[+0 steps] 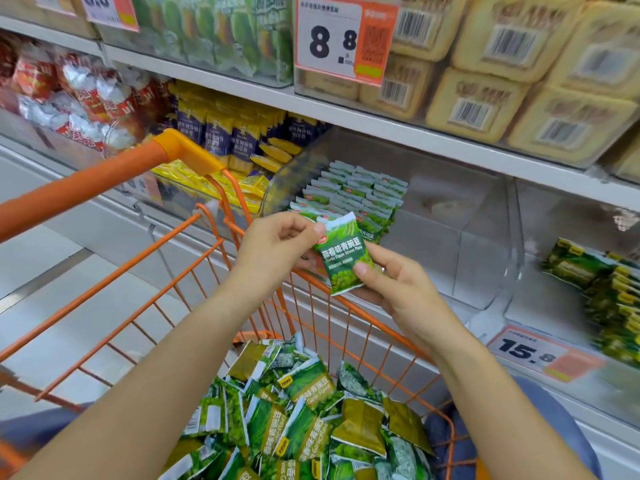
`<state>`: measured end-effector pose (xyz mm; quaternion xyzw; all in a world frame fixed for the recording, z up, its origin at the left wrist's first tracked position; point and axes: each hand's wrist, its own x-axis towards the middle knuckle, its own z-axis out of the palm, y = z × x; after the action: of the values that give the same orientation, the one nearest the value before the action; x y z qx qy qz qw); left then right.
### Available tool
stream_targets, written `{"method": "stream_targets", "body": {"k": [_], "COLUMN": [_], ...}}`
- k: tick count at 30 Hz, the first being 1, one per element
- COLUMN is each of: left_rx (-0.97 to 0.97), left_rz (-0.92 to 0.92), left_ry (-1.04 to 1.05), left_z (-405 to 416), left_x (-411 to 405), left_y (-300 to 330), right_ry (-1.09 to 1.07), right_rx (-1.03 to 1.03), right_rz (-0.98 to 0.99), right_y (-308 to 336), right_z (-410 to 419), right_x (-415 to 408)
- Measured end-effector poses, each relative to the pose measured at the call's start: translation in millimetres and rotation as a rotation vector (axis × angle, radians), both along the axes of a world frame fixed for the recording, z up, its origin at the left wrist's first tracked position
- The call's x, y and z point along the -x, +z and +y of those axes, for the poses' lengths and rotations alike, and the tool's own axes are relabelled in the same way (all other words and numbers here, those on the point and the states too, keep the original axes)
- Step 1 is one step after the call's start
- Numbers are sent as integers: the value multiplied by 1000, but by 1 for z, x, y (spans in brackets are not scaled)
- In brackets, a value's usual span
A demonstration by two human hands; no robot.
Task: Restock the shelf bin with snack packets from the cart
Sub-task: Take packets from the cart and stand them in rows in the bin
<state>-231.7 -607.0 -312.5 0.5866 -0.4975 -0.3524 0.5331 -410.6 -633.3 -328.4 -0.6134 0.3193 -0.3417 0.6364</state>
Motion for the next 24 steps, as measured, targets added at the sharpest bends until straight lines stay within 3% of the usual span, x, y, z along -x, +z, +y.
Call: {"method": "stream_targets", "body": {"k": [8,14,16,19,21,24], "left_rx": [30,71,29,-58,-52,-29], "left_rz": [131,-15,-245,-845,-988,-1014], "left_ry": [119,-38,-64,-53,-41,-38], "left_z": [1,2,-2,-6,-7,-8], "left_x": [-5,6,3,-8,-12,-13], "left_y": [1,-6,-15,-35,-44,-49], "right_ry": [-145,-133,-201,-384,-493,-471], "right_rx": [-172,224,314,234,242,76], "right_rz": [-187,293,410,325,461,748], "right_y": [4,8,10,16,12,-9], "right_z": [-5,-11,-20,-43,-70,-107], "right_x": [7,1,4,12,14,10]}}
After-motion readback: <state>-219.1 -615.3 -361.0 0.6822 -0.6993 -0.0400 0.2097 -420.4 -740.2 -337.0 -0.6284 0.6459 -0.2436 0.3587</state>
